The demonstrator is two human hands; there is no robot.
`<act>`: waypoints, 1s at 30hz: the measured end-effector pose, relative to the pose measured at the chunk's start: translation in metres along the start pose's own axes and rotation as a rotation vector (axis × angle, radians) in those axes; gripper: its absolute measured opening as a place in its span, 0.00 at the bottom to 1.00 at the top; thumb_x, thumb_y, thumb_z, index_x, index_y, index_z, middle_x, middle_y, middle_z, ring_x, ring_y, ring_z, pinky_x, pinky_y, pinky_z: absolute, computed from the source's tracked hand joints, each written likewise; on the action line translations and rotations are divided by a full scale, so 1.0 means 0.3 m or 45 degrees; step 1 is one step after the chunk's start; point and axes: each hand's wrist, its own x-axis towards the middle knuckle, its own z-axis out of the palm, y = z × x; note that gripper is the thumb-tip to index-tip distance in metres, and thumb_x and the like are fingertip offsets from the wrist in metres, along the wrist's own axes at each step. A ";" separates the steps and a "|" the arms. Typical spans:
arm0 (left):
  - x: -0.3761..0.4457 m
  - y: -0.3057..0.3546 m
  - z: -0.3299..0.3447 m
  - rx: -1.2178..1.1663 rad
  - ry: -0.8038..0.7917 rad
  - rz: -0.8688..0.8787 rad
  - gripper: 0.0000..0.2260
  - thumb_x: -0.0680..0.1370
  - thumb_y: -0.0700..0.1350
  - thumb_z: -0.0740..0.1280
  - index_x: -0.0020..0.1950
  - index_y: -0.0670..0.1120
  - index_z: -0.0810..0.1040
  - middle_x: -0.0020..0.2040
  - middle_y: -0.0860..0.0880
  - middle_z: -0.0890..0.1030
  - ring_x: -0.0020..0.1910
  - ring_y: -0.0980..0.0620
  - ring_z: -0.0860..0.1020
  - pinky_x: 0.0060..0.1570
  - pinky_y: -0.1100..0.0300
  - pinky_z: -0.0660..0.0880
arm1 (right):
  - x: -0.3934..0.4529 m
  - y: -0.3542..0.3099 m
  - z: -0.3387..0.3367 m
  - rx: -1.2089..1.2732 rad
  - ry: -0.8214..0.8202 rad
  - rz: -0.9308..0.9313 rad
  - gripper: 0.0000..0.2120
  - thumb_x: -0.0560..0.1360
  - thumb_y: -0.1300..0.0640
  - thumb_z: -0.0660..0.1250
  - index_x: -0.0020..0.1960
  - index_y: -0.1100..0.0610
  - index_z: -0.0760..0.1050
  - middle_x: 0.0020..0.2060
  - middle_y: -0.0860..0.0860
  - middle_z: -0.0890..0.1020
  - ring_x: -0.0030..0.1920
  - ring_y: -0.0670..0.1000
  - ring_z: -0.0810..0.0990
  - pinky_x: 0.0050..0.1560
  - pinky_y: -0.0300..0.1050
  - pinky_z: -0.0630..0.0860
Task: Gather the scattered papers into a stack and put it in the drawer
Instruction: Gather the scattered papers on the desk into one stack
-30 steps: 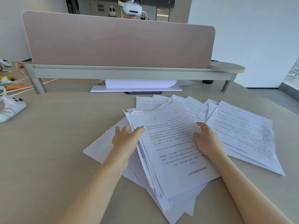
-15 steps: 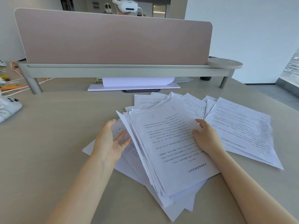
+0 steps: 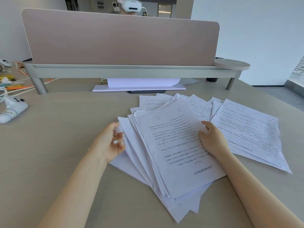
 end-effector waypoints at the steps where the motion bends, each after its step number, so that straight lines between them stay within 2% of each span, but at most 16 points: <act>1: 0.003 0.000 -0.007 0.039 -0.025 -0.013 0.09 0.77 0.46 0.60 0.39 0.44 0.67 0.30 0.49 0.66 0.13 0.57 0.58 0.16 0.71 0.62 | 0.000 -0.001 0.000 0.004 -0.003 -0.001 0.23 0.75 0.59 0.58 0.70 0.53 0.65 0.66 0.52 0.74 0.65 0.57 0.70 0.59 0.50 0.68; 6: -0.001 -0.007 -0.004 0.354 0.045 0.083 0.09 0.76 0.47 0.61 0.37 0.46 0.71 0.23 0.52 0.63 0.15 0.58 0.56 0.16 0.71 0.56 | -0.003 0.003 -0.002 0.023 -0.012 0.002 0.23 0.75 0.59 0.58 0.70 0.53 0.65 0.66 0.52 0.74 0.65 0.57 0.71 0.59 0.50 0.68; 8: -0.026 -0.009 0.019 0.488 0.084 0.168 0.11 0.75 0.52 0.64 0.40 0.46 0.76 0.28 0.51 0.67 0.23 0.55 0.64 0.21 0.66 0.64 | -0.003 0.002 -0.004 0.040 -0.017 -0.001 0.23 0.75 0.59 0.58 0.70 0.53 0.65 0.65 0.53 0.74 0.65 0.57 0.71 0.59 0.50 0.68; 10: -0.053 -0.021 0.052 0.493 -0.044 0.179 0.13 0.76 0.55 0.63 0.48 0.48 0.79 0.38 0.49 0.79 0.35 0.51 0.77 0.36 0.60 0.75 | -0.001 0.000 -0.003 0.048 -0.025 0.001 0.23 0.75 0.59 0.59 0.70 0.53 0.65 0.65 0.53 0.74 0.65 0.56 0.71 0.59 0.50 0.68; 12: -0.082 -0.052 0.085 0.462 -0.259 0.156 0.13 0.77 0.56 0.62 0.56 0.52 0.79 0.49 0.51 0.85 0.49 0.50 0.82 0.47 0.55 0.77 | 0.002 0.002 -0.001 0.060 -0.022 0.001 0.23 0.75 0.59 0.59 0.70 0.53 0.64 0.65 0.52 0.75 0.64 0.56 0.72 0.58 0.49 0.68; 13: -0.092 -0.074 0.100 0.442 -0.288 0.175 0.13 0.77 0.55 0.63 0.58 0.54 0.78 0.52 0.52 0.85 0.52 0.51 0.82 0.50 0.54 0.77 | 0.003 0.002 -0.001 0.070 -0.019 0.000 0.23 0.75 0.59 0.59 0.70 0.52 0.64 0.65 0.52 0.75 0.64 0.56 0.72 0.58 0.49 0.68; 16: -0.100 -0.133 0.139 0.528 -0.101 0.440 0.09 0.75 0.50 0.66 0.55 0.57 0.78 0.51 0.57 0.83 0.52 0.58 0.81 0.51 0.58 0.75 | 0.003 0.005 -0.002 0.093 -0.012 -0.002 0.23 0.75 0.59 0.59 0.69 0.53 0.65 0.65 0.51 0.75 0.64 0.55 0.72 0.58 0.48 0.68; 18: -0.120 -0.150 0.158 0.756 -0.035 0.674 0.06 0.76 0.47 0.65 0.49 0.59 0.76 0.46 0.61 0.81 0.43 0.68 0.79 0.41 0.65 0.72 | 0.004 0.006 -0.006 0.114 -0.019 0.007 0.23 0.75 0.59 0.59 0.69 0.53 0.66 0.65 0.51 0.75 0.63 0.55 0.73 0.57 0.47 0.68; 19: -0.124 -0.158 0.163 0.827 -0.034 0.729 0.06 0.76 0.47 0.65 0.48 0.59 0.76 0.45 0.61 0.81 0.41 0.68 0.79 0.39 0.66 0.70 | 0.004 0.005 -0.008 0.121 -0.026 0.008 0.23 0.75 0.59 0.59 0.69 0.53 0.66 0.65 0.51 0.75 0.63 0.55 0.73 0.57 0.47 0.68; 21: -0.114 -0.171 0.161 0.816 -0.069 0.678 0.05 0.76 0.47 0.65 0.49 0.57 0.76 0.46 0.60 0.82 0.44 0.64 0.79 0.42 0.65 0.72 | 0.005 0.004 -0.012 0.122 -0.044 0.004 0.23 0.75 0.58 0.58 0.69 0.52 0.66 0.66 0.50 0.74 0.63 0.54 0.73 0.58 0.48 0.70; 23: -0.104 -0.182 0.165 0.720 -0.150 0.482 0.06 0.76 0.48 0.66 0.51 0.57 0.78 0.50 0.57 0.84 0.50 0.56 0.80 0.50 0.58 0.75 | 0.002 0.004 -0.015 0.109 -0.060 -0.004 0.23 0.75 0.57 0.58 0.70 0.51 0.65 0.66 0.50 0.74 0.63 0.54 0.73 0.57 0.48 0.70; 25: -0.109 -0.168 0.165 0.494 -0.187 0.274 0.06 0.76 0.46 0.65 0.50 0.52 0.80 0.46 0.51 0.86 0.45 0.50 0.82 0.45 0.55 0.77 | 0.000 0.001 -0.017 0.112 -0.071 -0.015 0.23 0.76 0.57 0.58 0.70 0.52 0.64 0.67 0.50 0.73 0.64 0.54 0.73 0.57 0.47 0.69; 27: -0.106 -0.134 0.146 0.205 -0.302 0.145 0.10 0.77 0.47 0.62 0.47 0.48 0.82 0.40 0.47 0.86 0.39 0.47 0.84 0.40 0.55 0.76 | -0.002 -0.005 -0.019 0.175 -0.075 -0.031 0.24 0.75 0.57 0.59 0.72 0.52 0.62 0.69 0.49 0.70 0.65 0.53 0.71 0.59 0.46 0.68; 30: -0.078 -0.092 0.111 -0.019 -0.305 0.137 0.16 0.78 0.52 0.59 0.54 0.47 0.82 0.47 0.44 0.86 0.42 0.45 0.84 0.43 0.52 0.76 | -0.011 -0.019 -0.023 0.282 -0.106 -0.058 0.26 0.75 0.57 0.59 0.73 0.52 0.59 0.71 0.48 0.66 0.66 0.51 0.70 0.61 0.47 0.68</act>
